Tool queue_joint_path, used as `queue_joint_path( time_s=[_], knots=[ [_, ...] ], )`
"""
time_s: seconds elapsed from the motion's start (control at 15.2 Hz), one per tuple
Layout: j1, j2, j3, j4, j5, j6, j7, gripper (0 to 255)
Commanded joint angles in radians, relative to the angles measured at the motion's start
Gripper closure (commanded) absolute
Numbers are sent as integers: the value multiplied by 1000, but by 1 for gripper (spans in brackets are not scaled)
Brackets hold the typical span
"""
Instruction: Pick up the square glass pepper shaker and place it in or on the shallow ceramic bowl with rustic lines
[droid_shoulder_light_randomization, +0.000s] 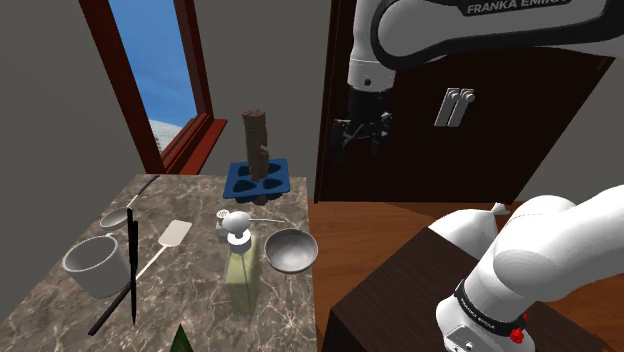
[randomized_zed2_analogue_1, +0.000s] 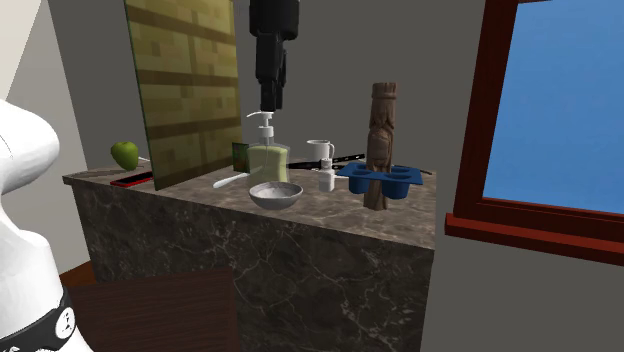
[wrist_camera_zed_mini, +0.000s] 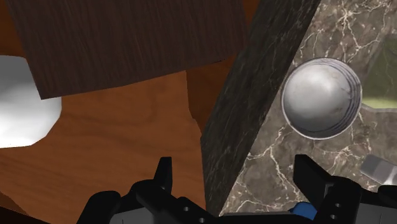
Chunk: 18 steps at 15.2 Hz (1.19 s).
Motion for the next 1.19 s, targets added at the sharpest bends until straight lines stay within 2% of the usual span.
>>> queue_joint_path(
  time_s=[0.0, 0.33, 0.59, 1.12],
  knots=[
    [7, 49, 34, 8, 16, 45, 43, 0],
    [18, 199, 118, 67, 32, 144, 154, 0],
    [25, 335, 180, 137, 17, 214, 249, 0],
    [63, 642, 264, 340, -91, 310, 457, 0]
  ],
)
